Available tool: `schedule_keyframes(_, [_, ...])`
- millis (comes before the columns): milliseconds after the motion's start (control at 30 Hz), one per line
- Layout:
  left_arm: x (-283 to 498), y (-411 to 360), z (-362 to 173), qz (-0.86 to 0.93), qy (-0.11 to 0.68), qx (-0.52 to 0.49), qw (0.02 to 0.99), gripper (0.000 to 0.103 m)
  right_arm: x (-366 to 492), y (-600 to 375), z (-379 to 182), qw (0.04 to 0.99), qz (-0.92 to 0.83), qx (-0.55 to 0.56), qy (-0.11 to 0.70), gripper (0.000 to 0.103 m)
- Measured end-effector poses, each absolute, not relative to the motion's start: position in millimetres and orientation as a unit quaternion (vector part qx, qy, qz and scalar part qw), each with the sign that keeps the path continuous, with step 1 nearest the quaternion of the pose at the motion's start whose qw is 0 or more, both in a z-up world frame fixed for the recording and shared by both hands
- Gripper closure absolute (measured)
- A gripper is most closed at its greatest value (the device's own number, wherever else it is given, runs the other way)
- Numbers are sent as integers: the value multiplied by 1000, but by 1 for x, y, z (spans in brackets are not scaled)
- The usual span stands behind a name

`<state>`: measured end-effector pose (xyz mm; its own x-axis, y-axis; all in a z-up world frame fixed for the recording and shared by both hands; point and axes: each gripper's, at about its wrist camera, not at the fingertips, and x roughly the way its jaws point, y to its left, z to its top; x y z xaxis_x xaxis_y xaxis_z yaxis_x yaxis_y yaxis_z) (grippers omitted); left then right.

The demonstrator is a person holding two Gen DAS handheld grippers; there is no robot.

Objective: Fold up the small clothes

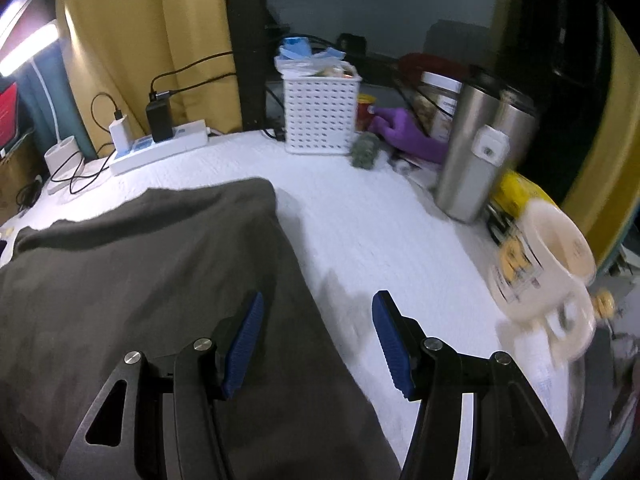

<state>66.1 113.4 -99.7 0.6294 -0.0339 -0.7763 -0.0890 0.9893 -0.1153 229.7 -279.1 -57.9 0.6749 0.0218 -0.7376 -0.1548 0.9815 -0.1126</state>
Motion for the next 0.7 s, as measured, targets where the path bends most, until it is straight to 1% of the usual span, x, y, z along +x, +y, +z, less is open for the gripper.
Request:
schedule_keyframes(300, [19,107,-106,-6,429,-92,899,39,171,-323,-62,912,30,-46,408,44])
schedule_keyframes(367, [9,104,-108,-11,430,-96,897,37,160,-331,-66,911,28,-36,410,44])
schedule_keyframes(433, [1,100,-109,-17,426,-100,899,32,148,-342,-72,908,27,-16,418,44])
schedule_keyframes(467, [-3,96,-110,-23,425,-102,899,32,143,-346,-74,907,28,-7,420,44])
schedule_keyframes(633, [-8,81,-117,-33,433,-102,895,31,124,-355,-92,899,44,33,434,44])
schedule_keyframes(700, [-7,73,-122,-28,435,-87,896,31,122,-352,-98,899,54,41,434,44])
